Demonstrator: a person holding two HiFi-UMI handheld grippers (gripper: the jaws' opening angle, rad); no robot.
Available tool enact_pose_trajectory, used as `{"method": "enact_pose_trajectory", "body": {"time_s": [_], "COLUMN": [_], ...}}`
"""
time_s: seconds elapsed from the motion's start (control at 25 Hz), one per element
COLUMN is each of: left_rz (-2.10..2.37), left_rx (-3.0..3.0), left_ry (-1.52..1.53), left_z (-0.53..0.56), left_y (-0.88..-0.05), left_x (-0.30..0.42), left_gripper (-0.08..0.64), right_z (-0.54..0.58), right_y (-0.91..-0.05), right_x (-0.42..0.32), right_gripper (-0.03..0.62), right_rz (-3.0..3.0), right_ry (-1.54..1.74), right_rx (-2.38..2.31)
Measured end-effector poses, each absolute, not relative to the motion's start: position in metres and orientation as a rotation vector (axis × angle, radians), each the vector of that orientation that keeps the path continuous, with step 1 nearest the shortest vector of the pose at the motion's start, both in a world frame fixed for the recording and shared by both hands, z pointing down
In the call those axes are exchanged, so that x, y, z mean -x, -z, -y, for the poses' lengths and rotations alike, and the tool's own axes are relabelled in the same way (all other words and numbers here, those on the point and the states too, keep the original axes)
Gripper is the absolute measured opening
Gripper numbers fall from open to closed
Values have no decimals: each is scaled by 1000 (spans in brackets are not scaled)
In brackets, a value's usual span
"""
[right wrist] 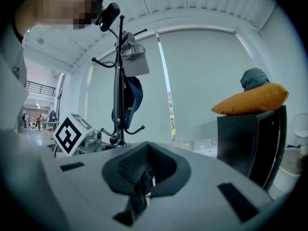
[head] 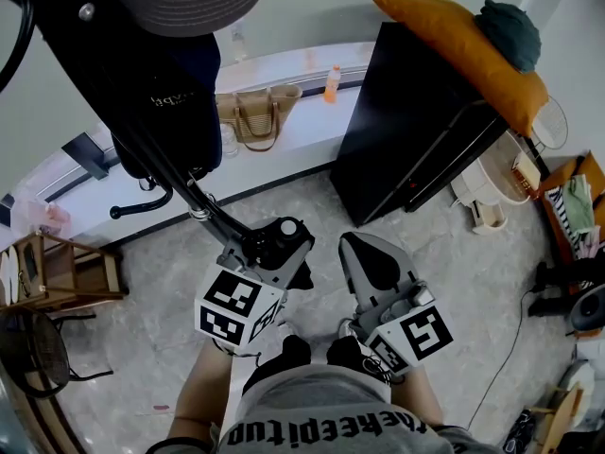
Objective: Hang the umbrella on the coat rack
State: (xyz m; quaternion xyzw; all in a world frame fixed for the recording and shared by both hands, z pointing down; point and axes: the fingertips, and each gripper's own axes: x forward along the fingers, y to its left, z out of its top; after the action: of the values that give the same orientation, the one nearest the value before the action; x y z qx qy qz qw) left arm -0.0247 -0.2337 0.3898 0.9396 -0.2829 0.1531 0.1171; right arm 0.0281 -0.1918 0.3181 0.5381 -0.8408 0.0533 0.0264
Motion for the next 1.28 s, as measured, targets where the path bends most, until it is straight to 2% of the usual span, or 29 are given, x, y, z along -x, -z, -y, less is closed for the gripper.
{"method": "enact_pose_trajectory", "body": {"time_s": [0.32, 0.56, 0.64, 0.76, 0.96, 1.16, 1.28], "left_rz": [827, 865, 998, 1093, 1079, 1141, 1195], "left_rx": [-2754, -2715, -2740, -2887, -2979, -2929, -2892], "left_ry": [-500, -657, -507, -85, -238, -241, -244], "left_z": [233, 229, 236, 242, 229, 229, 228], "left_y": [-399, -434, -424, -371, -378, -381, -382], "left_x": [25, 31, 46, 64, 66, 71, 79], "left_gripper": [210, 218, 222, 222, 218, 211, 167], "right_z": [194, 194, 195, 196, 195, 193, 191], "right_y": [-318, -318, -319, -318, -319, -316, -316], "right_x": [-26, -23, -22, -20, -8, -4, -4], "right_gripper": [12, 12, 12, 12, 12, 12, 12], "right_rz": [2604, 2620, 2622, 2635, 2662, 2682, 2690], "right_ry": [-164, -173, -176, -174, -178, -168, -173], "right_rx": [-1647, -1629, -1621, -1612, -1561, -1535, -1524]}}
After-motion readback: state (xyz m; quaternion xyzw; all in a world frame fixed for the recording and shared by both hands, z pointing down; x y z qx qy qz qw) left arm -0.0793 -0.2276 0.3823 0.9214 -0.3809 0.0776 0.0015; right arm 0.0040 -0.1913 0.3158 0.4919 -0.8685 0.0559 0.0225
